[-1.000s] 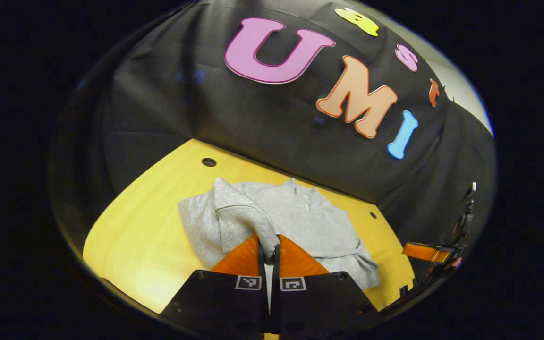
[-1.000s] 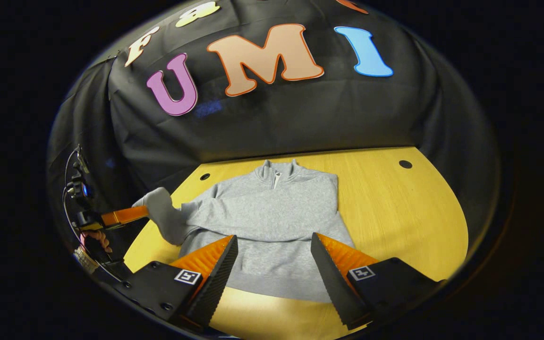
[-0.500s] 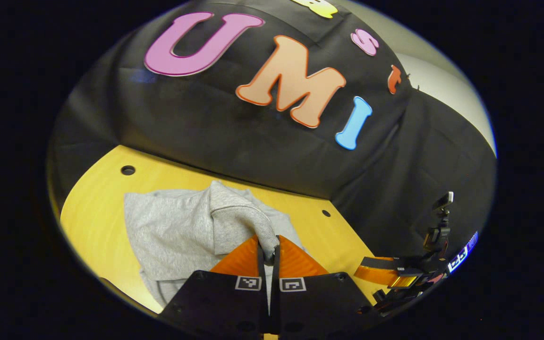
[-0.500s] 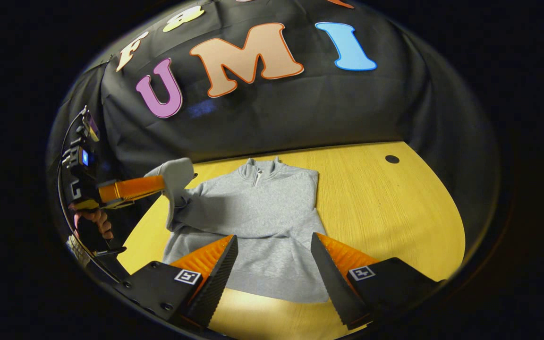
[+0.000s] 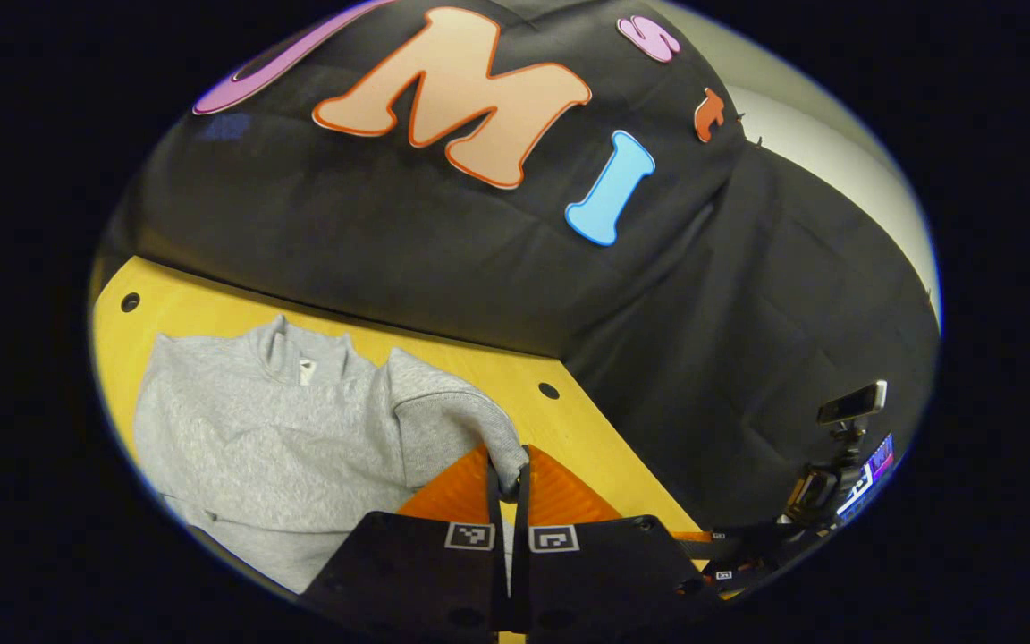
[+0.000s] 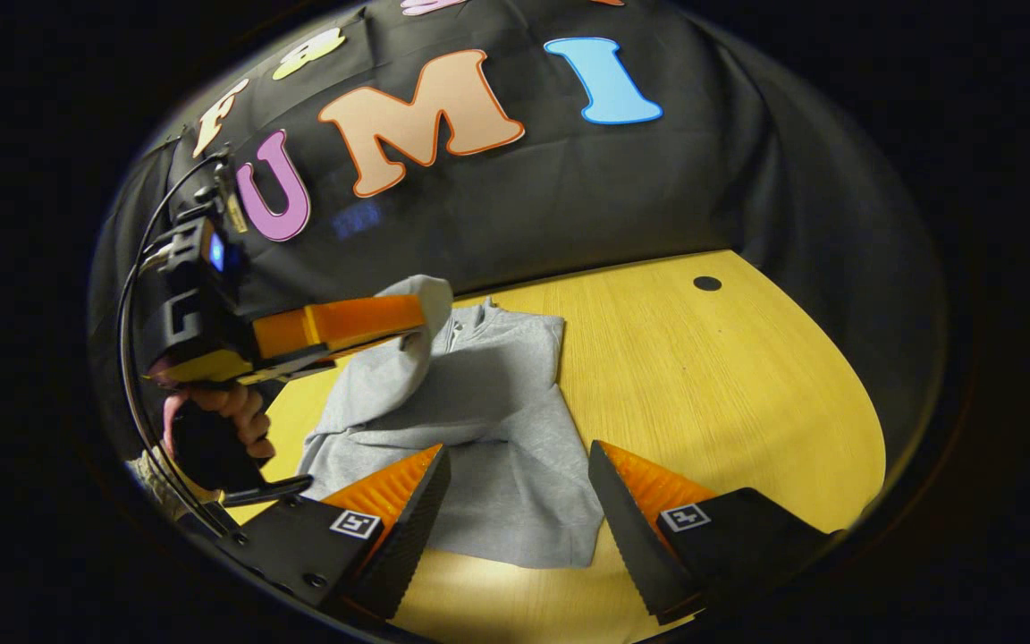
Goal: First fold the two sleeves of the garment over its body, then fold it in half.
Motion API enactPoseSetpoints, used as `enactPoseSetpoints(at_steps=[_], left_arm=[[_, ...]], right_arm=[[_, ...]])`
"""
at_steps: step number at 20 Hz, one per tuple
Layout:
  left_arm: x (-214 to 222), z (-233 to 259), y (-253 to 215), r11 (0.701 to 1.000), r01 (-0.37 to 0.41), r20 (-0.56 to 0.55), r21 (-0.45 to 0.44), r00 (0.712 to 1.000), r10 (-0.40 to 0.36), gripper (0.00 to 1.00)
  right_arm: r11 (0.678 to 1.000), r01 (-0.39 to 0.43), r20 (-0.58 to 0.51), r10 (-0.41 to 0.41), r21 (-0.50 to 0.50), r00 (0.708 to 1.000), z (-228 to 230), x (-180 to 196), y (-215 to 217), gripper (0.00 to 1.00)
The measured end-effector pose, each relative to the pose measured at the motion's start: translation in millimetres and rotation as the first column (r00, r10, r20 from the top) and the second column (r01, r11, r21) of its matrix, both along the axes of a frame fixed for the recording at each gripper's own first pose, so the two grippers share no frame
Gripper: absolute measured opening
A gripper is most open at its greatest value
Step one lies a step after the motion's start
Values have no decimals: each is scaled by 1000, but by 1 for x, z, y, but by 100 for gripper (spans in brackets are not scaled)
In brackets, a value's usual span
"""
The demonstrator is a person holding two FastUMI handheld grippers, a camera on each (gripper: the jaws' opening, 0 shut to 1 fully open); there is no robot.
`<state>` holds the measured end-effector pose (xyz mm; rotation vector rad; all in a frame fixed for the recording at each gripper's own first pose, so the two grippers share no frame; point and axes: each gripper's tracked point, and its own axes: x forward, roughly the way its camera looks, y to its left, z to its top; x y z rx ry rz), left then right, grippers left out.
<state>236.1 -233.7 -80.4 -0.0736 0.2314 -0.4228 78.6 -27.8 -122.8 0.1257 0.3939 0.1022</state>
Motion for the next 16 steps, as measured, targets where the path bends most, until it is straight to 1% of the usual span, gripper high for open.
enactPoseSetpoints(at_steps=[2, 4, 7, 8, 9, 10, 11, 13, 14, 15, 16], left_arm=[[19, -12, -8, 999, -2, 6, 38, 1000, 2, 0], [39, -28, -9, 996, -19, -10, 84, 1000, 20, 0], [56, -50, -11, 994, -18, -61, 108, 998, 25, 3], [57, -57, -13, 994, -10, -85, 112, 996, 20, 2], [61, -66, -14, 994, -7, -105, 113, 994, 19, 2], [61, -71, -19, 995, 14, -130, 96, 992, -2, 10], [59, -76, -24, 997, 26, -157, 79, 988, -13, 36], [54, -86, -18, 993, 13, -192, 117, 981, 10, 88], [55, -89, -14, 991, 6, -189, 137, 982, 20, 88], [52, -86, -10, 989, 3, -177, 150, 984, 23, 92], [48, -83, -7, 987, 1, -165, 161, 986, 26, 93]], right_arm=[[1000, 9, -8, -9, -4, 1000, -4, 0, -10, 97], [1000, 16, -12, -15, 5, 1000, -5, 1, -16, 97], [1000, 23, -18, -23, 5, 1000, -9, 3, -22, 98], [1000, 24, -22, -23, 5, 999, -11, 2, -23, 98], [1000, 23, -28, -23, 6, 999, -13, 3, -24, 98], [1000, 22, -31, -21, 4, 999, -12, 1, -23, 98], [1000, 20, -34, -20, 0, 999, -13, 1, -23, 98], [1000, 12, -40, -12, -16, 999, -17, 3, -21, 98], [1000, 5, -43, -6, -24, 999, -20, 3, -19, 98], [999, -2, -46, 1, -33, 999, -24, 2, -15, 93], [999, -9, -52, 7, -44, 999, -28, 1, -12, 97]])
